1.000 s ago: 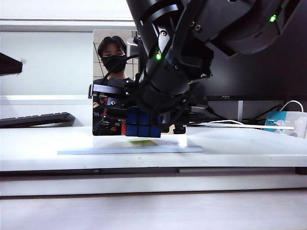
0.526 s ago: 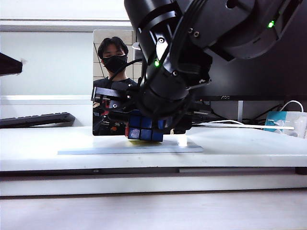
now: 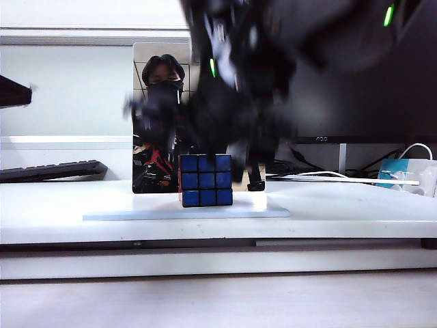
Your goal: Move the the Rubik's Cube near the mirror.
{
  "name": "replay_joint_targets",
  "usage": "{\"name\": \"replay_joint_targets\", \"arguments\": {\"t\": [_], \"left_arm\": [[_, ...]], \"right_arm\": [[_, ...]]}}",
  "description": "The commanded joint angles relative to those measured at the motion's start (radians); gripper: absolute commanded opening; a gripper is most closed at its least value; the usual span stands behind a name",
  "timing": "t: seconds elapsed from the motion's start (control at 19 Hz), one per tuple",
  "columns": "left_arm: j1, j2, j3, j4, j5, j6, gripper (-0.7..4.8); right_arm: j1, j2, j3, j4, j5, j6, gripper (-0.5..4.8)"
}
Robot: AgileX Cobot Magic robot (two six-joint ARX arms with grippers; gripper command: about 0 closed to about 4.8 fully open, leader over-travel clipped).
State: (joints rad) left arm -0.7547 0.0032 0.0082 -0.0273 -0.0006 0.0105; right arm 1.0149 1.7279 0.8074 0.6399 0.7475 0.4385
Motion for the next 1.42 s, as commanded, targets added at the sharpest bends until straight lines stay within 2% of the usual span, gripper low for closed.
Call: {"name": "replay_joint_targets", "arguments": {"t": [0.05, 0.16, 0.21, 0.32, 0.37, 0.47, 0.53, 0.63, 0.74, 0.84, 1.0, 1.16, 1.26, 1.42], "left_arm": [[0.044, 0.000, 0.002, 0.006, 0.005, 0.004, 0.22], [0.146, 0.000, 0.002, 0.006, 0.005, 0.004, 0.22], [0.222, 0.000, 0.002, 0.006, 0.005, 0.004, 0.22], [0.381, 0.000, 0.002, 0.006, 0.005, 0.004, 0.22], [0.467, 0.000, 0.002, 0.006, 0.005, 0.004, 0.22], [0.615, 0.000, 0.001, 0.006, 0.002, 0.004, 0.22], [0.697, 0.000, 0.001, 0.005, 0.002, 0.004, 0.22], [0.769, 0.000, 0.001, 0.005, 0.001, 0.004, 0.22], [0.800, 0.000, 0.001, 0.006, 0.002, 0.004, 0.22], [0.813, 0.000, 0.001, 0.006, 0.002, 0.004, 0.22], [0.814, 0.000, 0.001, 0.006, 0.002, 0.004, 0.22], [0.813, 0.000, 0.001, 0.006, 0.002, 0.004, 0.22], [0.813, 0.000, 0.001, 0.006, 0.002, 0.004, 0.22], [0.813, 0.000, 0.001, 0.006, 0.002, 0.004, 0.22]], "right_arm": [[0.016, -0.079, 0.008, 0.015, 0.118, -0.122, 4.36], [0.018, -0.187, 0.007, -0.025, 0.141, -0.183, 4.36], [0.019, -0.242, 0.007, -0.067, 0.137, -0.218, 3.88], [0.029, -0.367, 0.007, -0.182, 0.128, -0.303, -0.16], [0.030, -0.446, 0.007, -0.263, 0.120, -0.316, 0.02], [0.027, -0.589, 0.006, -0.418, 0.071, -0.330, -0.01], [0.025, -0.685, 0.006, -0.508, 0.034, -0.396, -0.01], [0.018, -0.793, 0.006, -0.613, 0.005, -0.485, -0.01], [0.000, -0.882, 0.003, -0.714, -0.059, -0.492, -0.01], [-0.062, -1.014, -0.040, -0.783, -0.133, -0.499, -0.01], [-0.146, -1.162, -0.116, -0.795, -0.235, -0.499, -0.01], [-0.251, -1.266, -0.167, -0.800, -0.387, -0.484, 0.00], [-0.258, -1.270, -0.168, -0.811, -0.468, -0.483, 0.00], [-0.257, -1.268, -0.168, -0.846, -0.481, -0.484, 0.00]]}}
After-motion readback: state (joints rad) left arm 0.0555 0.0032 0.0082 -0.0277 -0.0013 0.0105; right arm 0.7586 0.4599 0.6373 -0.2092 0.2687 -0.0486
